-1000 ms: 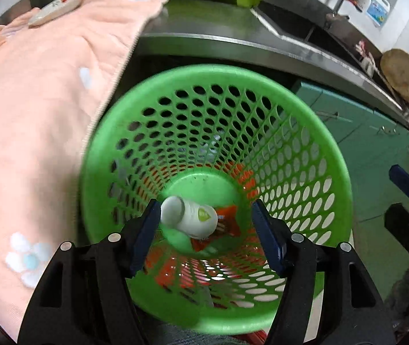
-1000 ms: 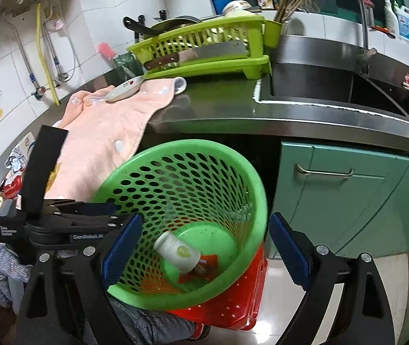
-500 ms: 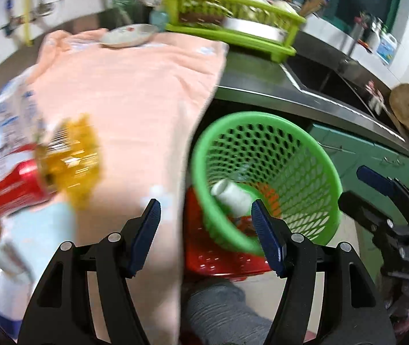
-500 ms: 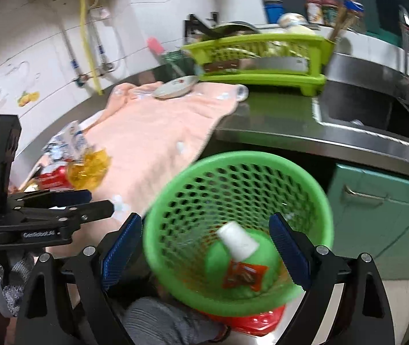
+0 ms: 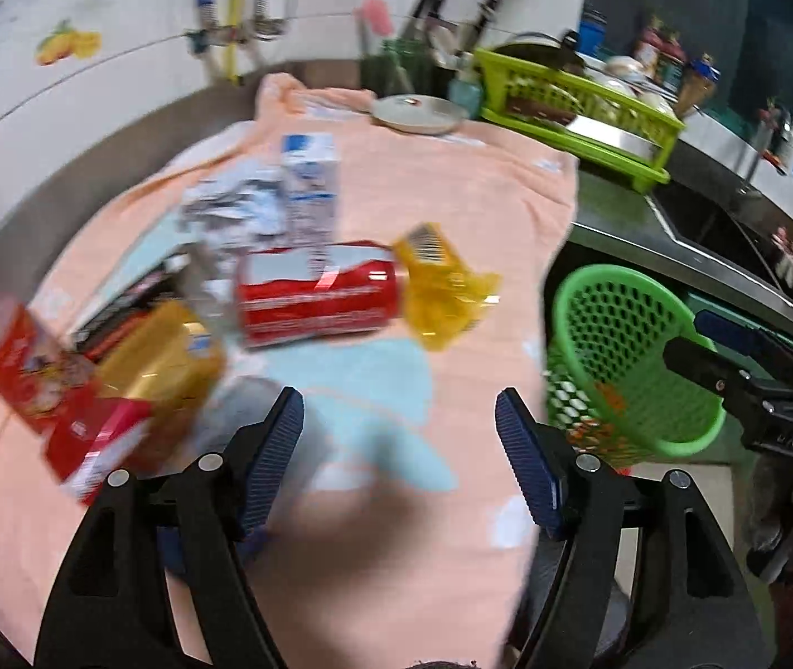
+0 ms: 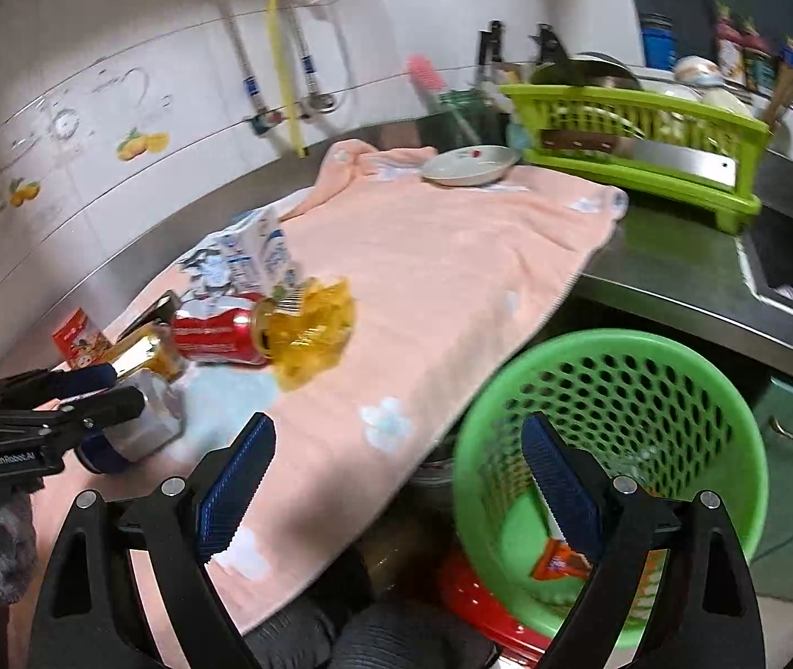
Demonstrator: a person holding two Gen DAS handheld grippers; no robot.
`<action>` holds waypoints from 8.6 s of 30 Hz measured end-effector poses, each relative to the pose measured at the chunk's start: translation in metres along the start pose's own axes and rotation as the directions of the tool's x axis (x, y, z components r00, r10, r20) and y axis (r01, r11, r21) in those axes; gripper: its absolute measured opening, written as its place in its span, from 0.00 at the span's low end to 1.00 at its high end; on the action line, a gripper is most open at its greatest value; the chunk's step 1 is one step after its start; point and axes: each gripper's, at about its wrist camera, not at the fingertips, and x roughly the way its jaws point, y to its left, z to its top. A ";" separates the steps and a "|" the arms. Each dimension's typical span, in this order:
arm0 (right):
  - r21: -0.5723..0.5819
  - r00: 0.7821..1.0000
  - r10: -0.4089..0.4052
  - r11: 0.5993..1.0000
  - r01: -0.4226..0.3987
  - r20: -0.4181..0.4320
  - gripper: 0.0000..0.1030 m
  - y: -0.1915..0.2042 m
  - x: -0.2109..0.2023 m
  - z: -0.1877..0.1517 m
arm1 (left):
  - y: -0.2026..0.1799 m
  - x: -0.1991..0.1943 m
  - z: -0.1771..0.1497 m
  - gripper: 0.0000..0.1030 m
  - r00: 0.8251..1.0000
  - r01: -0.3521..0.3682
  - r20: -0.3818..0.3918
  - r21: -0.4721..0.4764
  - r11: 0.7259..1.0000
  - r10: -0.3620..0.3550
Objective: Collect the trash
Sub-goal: 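Grasp the yellow wrapper with the right gripper and lift it, then drop the yellow wrapper into the green wastebasket with the right gripper, then grasp the blue-white milk can with the left gripper and drop it into the wastebasket, then move both grippers back over the towel toward the remaining trash, then lift the cola can with the right gripper while the left grasps the yellow-red bottle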
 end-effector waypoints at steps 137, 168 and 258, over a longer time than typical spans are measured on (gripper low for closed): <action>0.278 0.935 -0.352 0.903 0.327 0.045 0.80 -0.213 -0.088 -0.081 | -0.333 0.259 -0.006 0.69 0.823 0.378 -0.510 0.166 0.911 -0.248; -0.034 0.996 -0.019 0.999 0.022 0.084 0.84 -0.028 -0.037 -0.005 | -0.069 0.043 0.017 0.69 0.997 0.047 -0.069 0.002 0.999 -0.047; -0.893 0.946 0.020 0.324 -0.311 -0.322 0.85 0.188 0.213 0.053 | 0.110 0.024 -0.026 0.72 0.910 -0.179 -0.351 0.151 0.972 0.222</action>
